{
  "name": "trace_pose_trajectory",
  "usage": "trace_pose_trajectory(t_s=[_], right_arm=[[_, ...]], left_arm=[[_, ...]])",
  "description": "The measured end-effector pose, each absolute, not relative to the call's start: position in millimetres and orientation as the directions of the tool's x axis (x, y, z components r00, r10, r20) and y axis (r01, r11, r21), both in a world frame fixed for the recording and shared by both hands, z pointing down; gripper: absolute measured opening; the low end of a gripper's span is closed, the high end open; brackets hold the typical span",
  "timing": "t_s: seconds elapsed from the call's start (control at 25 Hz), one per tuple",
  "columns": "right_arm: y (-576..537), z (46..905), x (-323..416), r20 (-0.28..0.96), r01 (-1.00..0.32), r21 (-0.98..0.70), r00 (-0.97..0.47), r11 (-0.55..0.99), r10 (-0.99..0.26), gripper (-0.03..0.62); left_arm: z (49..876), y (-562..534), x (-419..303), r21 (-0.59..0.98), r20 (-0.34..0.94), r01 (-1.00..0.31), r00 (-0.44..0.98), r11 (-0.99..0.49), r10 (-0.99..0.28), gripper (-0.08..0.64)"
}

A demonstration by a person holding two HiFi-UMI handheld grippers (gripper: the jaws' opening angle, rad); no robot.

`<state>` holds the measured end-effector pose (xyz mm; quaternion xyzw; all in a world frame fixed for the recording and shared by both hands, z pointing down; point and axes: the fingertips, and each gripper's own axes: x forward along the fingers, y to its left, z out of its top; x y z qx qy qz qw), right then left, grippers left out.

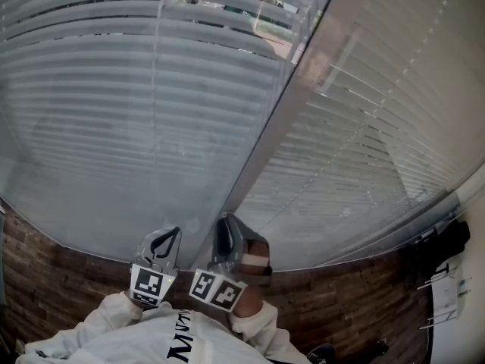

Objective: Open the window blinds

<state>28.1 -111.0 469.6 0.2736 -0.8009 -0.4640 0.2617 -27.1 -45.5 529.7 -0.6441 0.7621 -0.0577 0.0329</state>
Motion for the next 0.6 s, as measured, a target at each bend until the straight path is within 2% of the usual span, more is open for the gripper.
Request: trace_pose_trajectory(t_s=[0.24,0.32,0.48,0.6], right_arm=[[-124,477,25,0.172,-0.181,0.905,-0.674,0.386,-0.719,0.154],[-127,476,24,0.167,-0.196,0.898,-0.676,0.395,-0.717,0.130],[-126,473,24,0.178,-0.288,0.819,-0.695,0.496,-0.697,0.127],[-126,471,25,0.203,-0.373,0.686,-0.726,0.624,-0.657,0.127]], left_arm=[[530,-48,-28,-0.132,0.022,-0.977,-0.174,0.169,-0.985,0.000],[530,-48,-28,-0.131,0.022,-0.976,-0.178,0.173,-0.984,0.000],[530,-46,-30,-0.136,0.023,-0.974,-0.187,0.182,-0.982,0.000],[530,-44,-31,-0.140,0.027,-0.973,-0.191,0.185,-0.981,0.000]])
